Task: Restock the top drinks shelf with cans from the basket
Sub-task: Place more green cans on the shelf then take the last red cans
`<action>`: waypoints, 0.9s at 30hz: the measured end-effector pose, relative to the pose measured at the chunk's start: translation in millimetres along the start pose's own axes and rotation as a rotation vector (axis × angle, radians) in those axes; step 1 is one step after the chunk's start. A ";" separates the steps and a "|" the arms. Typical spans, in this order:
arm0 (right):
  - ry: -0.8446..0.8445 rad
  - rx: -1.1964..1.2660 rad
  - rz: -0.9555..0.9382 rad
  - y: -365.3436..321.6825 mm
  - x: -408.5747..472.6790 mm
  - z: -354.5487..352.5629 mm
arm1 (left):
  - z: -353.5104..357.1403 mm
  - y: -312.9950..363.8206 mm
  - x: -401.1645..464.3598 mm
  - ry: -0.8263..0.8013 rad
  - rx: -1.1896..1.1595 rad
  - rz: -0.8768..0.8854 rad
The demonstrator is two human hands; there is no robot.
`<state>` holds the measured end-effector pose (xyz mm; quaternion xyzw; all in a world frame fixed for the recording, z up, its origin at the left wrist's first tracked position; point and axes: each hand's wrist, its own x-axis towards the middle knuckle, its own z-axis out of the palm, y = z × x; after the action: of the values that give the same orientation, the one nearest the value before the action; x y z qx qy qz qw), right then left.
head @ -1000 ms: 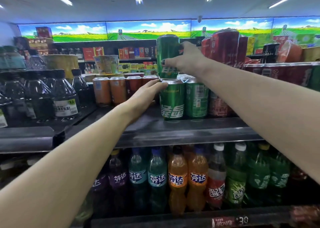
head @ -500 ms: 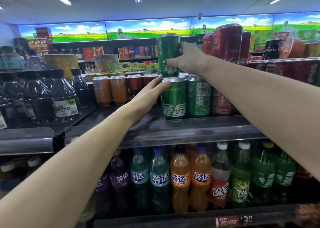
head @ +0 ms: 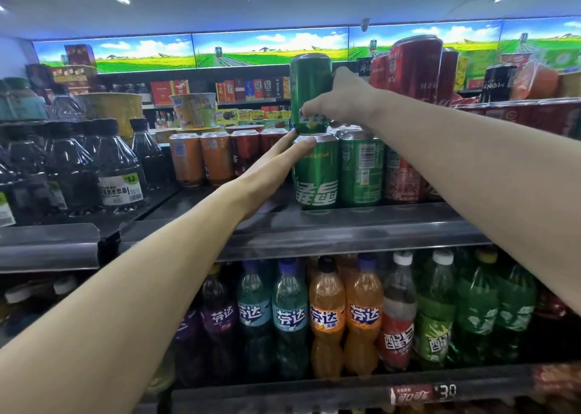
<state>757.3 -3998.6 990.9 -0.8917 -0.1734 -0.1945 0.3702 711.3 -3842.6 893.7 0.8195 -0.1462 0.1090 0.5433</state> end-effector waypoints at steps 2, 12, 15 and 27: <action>-0.005 0.012 0.006 2.0 1.3 0.4 | -0.2 -1.0 1.1 0.000 0.011 -0.004; -0.042 -0.007 -0.021 1.2 -0.6 -0.7 | 1.7 1.3 -1.7 -0.003 0.069 -0.006; -0.043 0.004 -0.036 1.3 -3.7 -1.2 | 2.9 2.0 -3.0 -0.001 0.065 -0.010; -0.050 -0.030 -0.028 -3.2 -13.4 -1.3 | 4.6 3.7 -4.7 0.017 0.056 -0.008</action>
<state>744.0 -3999.6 987.3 -0.8992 -0.1920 -0.1799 0.3494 705.7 -3847.6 893.5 0.8340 -0.1352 0.1176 0.5218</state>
